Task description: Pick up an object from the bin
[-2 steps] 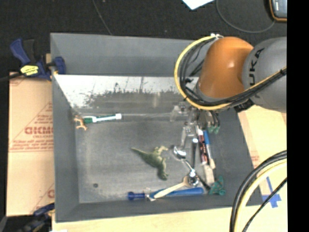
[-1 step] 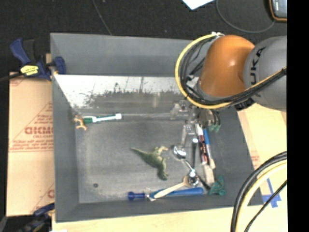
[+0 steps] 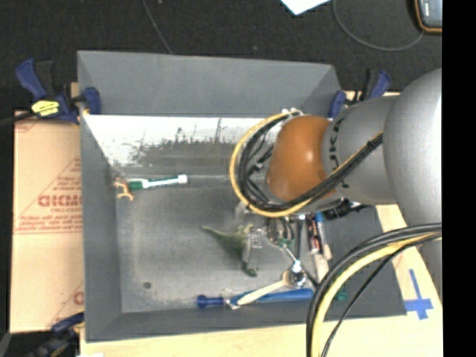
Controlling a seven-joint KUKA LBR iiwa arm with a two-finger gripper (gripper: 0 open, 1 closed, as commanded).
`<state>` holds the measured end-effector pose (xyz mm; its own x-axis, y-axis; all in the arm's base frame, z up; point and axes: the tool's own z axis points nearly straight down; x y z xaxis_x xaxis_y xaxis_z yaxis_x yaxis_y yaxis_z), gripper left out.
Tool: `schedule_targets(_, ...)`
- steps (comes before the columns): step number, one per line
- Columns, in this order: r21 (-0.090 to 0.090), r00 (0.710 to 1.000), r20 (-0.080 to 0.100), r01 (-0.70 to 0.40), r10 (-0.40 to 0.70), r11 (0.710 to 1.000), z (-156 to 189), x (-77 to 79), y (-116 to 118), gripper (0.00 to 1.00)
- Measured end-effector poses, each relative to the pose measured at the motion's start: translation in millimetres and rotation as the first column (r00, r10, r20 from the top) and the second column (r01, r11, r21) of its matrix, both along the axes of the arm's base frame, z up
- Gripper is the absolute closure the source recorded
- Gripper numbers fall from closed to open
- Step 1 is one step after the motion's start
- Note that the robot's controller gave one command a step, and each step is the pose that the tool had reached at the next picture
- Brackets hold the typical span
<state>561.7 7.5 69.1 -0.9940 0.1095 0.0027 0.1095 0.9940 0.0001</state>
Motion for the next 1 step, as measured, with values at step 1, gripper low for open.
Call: schedule_targets(1,-0.003,0.998,0.015,-0.062,0.062,0.998,78.0,11.0,-8.5,0.00)
